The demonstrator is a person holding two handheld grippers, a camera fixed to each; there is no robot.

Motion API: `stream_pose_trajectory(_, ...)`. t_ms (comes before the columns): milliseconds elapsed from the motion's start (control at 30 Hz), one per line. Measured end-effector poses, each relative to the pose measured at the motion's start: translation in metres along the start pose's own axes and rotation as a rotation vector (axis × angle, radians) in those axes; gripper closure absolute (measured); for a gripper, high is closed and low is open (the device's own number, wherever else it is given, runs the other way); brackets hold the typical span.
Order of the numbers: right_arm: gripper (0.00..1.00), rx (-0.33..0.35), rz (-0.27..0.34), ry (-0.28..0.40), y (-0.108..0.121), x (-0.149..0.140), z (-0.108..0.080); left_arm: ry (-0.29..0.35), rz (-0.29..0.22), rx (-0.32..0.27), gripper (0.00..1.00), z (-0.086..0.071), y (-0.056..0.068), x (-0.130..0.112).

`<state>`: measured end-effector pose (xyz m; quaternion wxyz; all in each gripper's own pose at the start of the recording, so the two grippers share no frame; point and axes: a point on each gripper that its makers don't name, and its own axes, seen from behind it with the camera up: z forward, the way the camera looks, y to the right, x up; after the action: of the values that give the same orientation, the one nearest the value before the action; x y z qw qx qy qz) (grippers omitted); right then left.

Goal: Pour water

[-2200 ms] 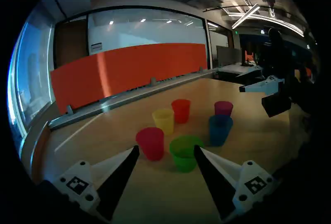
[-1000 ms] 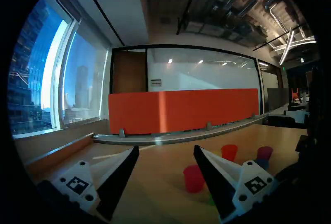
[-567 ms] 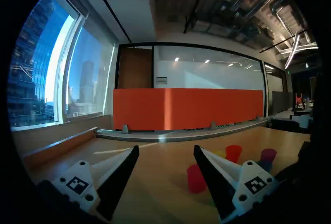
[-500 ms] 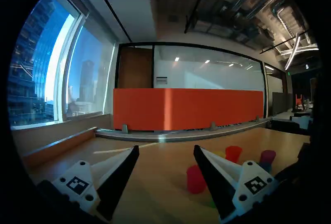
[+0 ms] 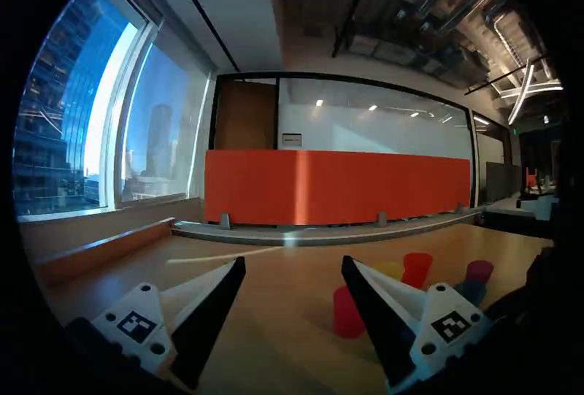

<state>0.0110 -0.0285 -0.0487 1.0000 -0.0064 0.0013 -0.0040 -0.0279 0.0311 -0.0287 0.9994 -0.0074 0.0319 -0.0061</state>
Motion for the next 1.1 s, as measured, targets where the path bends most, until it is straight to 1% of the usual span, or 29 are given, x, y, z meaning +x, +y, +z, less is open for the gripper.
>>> stream_pose_trajectory(200,0.00,-0.003,-0.001,-0.009,-0.001,0.005,-0.002,0.003,0.010,0.013,0.02,0.003,-0.001,-0.008)
stream_pose_trajectory(400,0.00,-0.019,0.018,-0.013,0.005,0.004,-0.004,0.006,0.023,0.020,0.02,0.008,-0.003,-0.017)
stream_pose_trajectory(600,0.00,-0.041,0.024,-0.027,0.014,0.002,-0.001,-0.014,0.023,0.029,0.02,0.014,-0.010,-0.030)
stream_pose_trajectory(800,0.00,-0.051,0.044,-0.026,0.018,0.002,0.001,-0.022,0.036,0.031,0.02,0.017,-0.015,-0.039)
stream_pose_trajectory(900,0.00,-0.062,0.051,-0.030,0.021,0.001,0.001,-0.027,0.033,0.032,0.02,0.017,-0.017,-0.043)
stream_pose_trajectory(1100,0.00,-0.083,0.053,-0.037,0.027,-0.001,0.002,-0.029,0.008,0.033,0.02,0.018,-0.021,-0.048)
